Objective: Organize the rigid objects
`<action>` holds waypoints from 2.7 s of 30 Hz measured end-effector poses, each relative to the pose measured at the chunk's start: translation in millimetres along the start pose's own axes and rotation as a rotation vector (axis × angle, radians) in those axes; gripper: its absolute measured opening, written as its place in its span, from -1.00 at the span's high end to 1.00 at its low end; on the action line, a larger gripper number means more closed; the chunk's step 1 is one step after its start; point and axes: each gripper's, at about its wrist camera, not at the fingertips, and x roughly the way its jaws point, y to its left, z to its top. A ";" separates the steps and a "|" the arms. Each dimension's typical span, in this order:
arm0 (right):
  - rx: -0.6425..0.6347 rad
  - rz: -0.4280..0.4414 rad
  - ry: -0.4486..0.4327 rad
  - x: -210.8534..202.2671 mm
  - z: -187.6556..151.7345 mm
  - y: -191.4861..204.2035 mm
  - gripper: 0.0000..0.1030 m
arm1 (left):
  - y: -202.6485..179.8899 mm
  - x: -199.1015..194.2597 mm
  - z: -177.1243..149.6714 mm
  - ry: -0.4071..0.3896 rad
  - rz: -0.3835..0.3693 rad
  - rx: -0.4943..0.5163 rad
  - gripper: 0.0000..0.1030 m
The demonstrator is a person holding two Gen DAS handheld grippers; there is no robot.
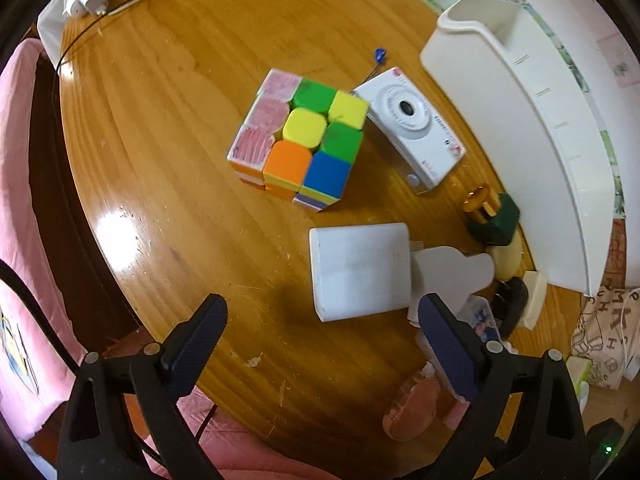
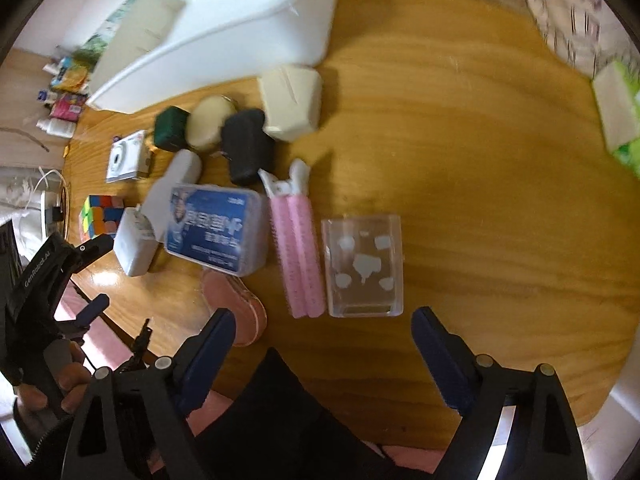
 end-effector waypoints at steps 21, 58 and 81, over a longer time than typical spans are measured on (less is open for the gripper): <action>0.135 0.050 0.146 31.6 15.8 -42.8 0.02 | -34.4 8.2 14.7 0.023 -0.033 0.007 -0.15; 0.175 0.100 -0.012 -17.9 -10.4 -72.5 0.05 | -29.4 11.0 1.0 0.021 -0.059 0.012 -0.31; 0.199 0.103 0.020 -12.9 -5.8 -78.9 0.05 | -59.6 33.8 28.6 0.067 -0.047 -0.021 -0.54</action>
